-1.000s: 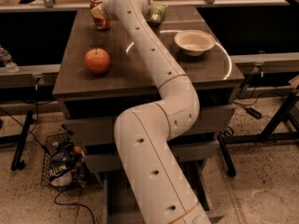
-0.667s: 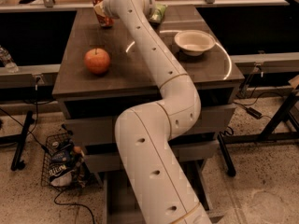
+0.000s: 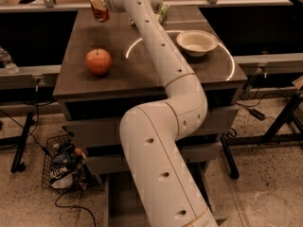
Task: Place coke can into bottom drawer
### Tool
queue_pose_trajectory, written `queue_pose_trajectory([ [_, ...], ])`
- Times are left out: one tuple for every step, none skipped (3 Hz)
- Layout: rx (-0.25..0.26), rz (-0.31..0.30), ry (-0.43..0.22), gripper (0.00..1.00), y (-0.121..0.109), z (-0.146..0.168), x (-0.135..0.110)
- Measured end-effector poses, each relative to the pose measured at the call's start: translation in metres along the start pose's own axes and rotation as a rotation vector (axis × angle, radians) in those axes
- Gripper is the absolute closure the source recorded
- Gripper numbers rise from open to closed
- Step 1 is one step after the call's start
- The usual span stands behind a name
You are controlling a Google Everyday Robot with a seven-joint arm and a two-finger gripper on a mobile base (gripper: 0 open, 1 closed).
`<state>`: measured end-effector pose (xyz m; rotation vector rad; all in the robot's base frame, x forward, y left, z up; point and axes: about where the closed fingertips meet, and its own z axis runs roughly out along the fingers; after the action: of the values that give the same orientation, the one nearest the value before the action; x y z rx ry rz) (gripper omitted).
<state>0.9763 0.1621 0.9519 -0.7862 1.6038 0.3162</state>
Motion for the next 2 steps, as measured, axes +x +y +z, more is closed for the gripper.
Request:
queue_pose_trajectory([
  [-0.082, 0.019, -0.033, 1.00, -0.002, -0.037, -0.024],
  [-0.094, 0.030, -0.032, 1.00, -0.024, -0.083, -0.044],
])
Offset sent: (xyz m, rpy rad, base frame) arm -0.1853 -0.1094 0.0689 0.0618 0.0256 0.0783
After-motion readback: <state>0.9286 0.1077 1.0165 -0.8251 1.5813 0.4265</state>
